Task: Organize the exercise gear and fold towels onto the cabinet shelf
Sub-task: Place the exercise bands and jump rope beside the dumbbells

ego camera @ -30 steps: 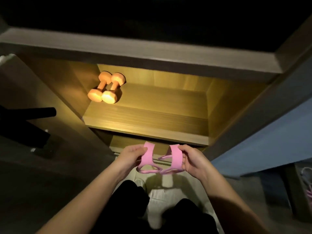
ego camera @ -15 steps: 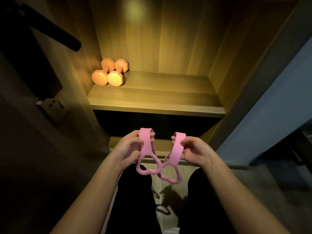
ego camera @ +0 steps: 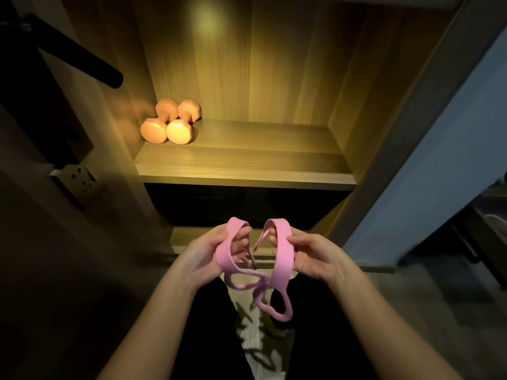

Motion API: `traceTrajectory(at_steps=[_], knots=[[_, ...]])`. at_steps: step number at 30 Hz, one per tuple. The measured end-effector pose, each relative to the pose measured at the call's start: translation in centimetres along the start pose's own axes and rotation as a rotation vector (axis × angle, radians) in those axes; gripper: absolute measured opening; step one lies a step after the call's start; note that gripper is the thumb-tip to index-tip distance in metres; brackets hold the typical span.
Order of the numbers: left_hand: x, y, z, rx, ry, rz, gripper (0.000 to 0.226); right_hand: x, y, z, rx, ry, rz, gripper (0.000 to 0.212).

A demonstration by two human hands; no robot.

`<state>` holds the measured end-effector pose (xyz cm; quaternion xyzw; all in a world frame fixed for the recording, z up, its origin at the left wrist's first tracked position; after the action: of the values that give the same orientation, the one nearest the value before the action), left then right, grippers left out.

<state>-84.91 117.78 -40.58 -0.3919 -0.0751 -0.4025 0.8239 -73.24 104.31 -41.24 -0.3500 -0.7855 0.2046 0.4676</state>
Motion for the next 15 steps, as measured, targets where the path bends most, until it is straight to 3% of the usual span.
traceTrajectory(at_steps=[7, 12, 15], knots=[[0.6, 1.0, -1.4, -0.080, -0.040, 0.003, 0.048, -0.7, 0.5, -0.2, -0.004, 0.058, 0.014, 0.037], [0.7, 1.7, -0.5, 0.038, -0.022, 0.001, 0.028, -0.5, 0.2, -1.3, -0.077, -0.053, -0.015, 0.040], [1.1, 1.6, 0.3, 0.109, -0.068, -0.064, 0.034, -0.4, 0.3, -1.5, -0.113, -0.040, 0.003, 0.038]])
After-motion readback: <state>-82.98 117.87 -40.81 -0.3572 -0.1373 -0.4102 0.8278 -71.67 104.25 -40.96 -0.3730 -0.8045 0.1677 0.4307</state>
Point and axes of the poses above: each hand's wrist, its own y-axis towards the middle knuckle, its own x-axis out of the palm, z = x × y, the point moved 10 cm from there along y, towards the middle knuckle, and after that the axes turned 7 degrees about y, right-handed, at the moved point
